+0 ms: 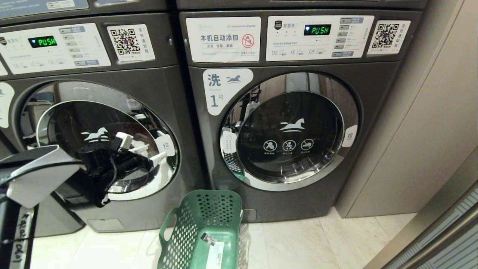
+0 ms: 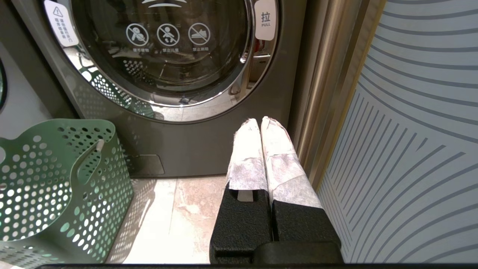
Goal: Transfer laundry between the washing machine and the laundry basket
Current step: Open the lid of the washing machine
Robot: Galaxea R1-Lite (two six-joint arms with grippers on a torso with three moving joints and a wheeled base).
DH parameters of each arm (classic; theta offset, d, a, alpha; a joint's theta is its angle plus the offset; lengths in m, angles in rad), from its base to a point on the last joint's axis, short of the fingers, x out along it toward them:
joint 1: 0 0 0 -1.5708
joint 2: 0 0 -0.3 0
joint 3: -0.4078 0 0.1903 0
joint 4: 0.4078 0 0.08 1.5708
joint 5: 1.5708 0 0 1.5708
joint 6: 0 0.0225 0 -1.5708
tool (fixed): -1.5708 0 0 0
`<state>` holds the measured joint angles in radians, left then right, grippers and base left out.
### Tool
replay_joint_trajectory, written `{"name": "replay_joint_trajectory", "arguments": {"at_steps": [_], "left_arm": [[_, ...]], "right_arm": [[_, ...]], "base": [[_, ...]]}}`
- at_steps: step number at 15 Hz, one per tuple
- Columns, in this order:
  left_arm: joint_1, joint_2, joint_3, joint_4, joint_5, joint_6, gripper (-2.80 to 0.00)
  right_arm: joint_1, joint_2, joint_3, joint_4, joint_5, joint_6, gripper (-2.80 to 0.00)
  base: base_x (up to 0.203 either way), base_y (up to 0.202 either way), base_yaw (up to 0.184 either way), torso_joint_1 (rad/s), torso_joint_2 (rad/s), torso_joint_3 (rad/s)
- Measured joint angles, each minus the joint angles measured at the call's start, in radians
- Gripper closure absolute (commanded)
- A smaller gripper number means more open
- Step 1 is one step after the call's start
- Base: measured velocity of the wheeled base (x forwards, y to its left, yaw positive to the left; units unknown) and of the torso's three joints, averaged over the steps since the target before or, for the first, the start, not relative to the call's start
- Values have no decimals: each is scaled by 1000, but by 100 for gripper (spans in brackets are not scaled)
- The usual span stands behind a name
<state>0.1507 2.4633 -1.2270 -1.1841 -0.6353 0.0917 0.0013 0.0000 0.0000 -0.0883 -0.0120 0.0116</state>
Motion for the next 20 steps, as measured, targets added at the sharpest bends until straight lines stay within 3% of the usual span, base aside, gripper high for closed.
{"name": "replay_joint_trajectory", "arguments": {"at_steps": [10,20], "left_arm": [[-38,104,-249,136,1,-3,-280],[-48,144,-283,135,-8,12,-280]], "right_arm": [[0,0,0,0,0,0,0],[0,0,0,0,0,0,0]], "base": [[0,0,0,0,0,0],[0,0,0,0,0,0]]}}
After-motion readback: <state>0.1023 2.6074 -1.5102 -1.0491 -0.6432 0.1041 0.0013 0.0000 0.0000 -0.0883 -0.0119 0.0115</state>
